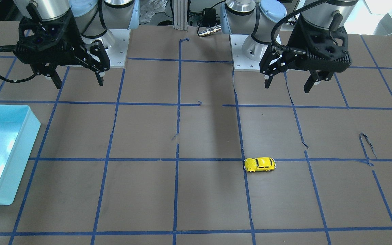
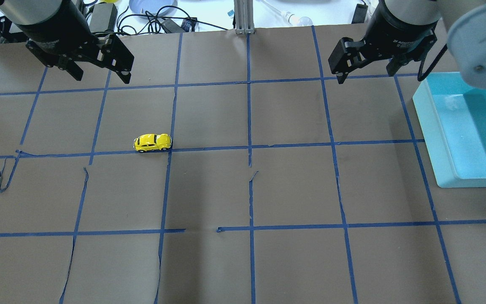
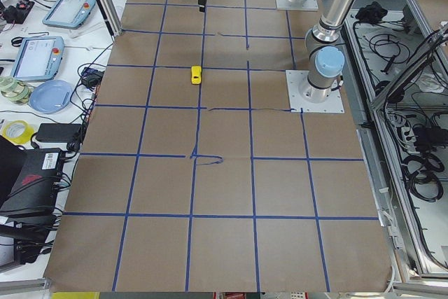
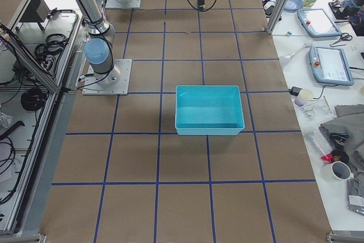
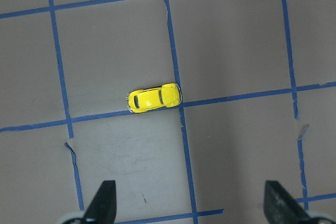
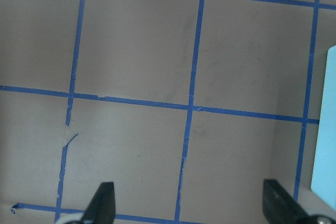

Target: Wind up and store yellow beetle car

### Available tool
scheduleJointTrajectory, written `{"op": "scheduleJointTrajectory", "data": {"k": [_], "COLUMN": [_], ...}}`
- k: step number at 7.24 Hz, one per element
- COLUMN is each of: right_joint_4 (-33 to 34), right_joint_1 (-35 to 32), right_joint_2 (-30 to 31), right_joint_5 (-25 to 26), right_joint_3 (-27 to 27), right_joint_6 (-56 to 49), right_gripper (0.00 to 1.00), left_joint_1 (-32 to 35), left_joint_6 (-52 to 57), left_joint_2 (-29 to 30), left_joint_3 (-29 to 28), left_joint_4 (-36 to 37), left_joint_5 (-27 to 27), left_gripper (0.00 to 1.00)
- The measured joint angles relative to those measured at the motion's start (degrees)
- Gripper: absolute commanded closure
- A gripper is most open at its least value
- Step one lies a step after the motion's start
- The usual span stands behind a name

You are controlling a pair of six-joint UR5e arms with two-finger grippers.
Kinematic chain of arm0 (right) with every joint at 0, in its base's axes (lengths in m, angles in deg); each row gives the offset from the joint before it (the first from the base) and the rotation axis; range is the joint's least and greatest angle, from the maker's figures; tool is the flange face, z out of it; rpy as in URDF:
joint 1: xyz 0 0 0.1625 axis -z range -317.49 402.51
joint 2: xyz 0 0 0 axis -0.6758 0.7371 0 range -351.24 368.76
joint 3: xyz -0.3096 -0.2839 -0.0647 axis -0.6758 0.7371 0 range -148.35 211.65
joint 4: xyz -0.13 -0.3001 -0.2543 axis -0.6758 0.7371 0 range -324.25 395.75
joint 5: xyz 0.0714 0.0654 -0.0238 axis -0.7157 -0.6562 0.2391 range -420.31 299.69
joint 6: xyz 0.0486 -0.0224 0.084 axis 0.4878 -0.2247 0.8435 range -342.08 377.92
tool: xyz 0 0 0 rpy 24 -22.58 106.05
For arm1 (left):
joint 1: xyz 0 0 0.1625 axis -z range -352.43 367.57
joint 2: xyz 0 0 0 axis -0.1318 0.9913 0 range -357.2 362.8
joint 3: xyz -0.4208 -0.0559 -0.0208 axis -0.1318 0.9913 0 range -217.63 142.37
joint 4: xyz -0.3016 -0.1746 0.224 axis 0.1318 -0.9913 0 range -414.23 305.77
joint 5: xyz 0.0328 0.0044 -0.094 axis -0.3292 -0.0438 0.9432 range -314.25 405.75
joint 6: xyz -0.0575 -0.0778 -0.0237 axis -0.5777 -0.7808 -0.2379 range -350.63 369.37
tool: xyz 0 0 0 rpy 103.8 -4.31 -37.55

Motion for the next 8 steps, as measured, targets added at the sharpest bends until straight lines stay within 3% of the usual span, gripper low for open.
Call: {"op": "scheduleJointTrajectory", "data": {"k": [8], "right_joint_4": [0.02], "right_joint_1": [0.0], "right_joint_2": [-0.03], "right_joint_5": [-0.02], "right_joint_3": [-0.15], "right_joint_6": [0.0], "right_gripper": [0.0], "left_joint_1": [0.04], "left_joint_6": [0.27], "left_joint_2": [-0.04], "left_joint_3": [-0.21], "left_joint_4": [-0.03], "left_joint_5": [0.61], "left_gripper": [0.0]}}
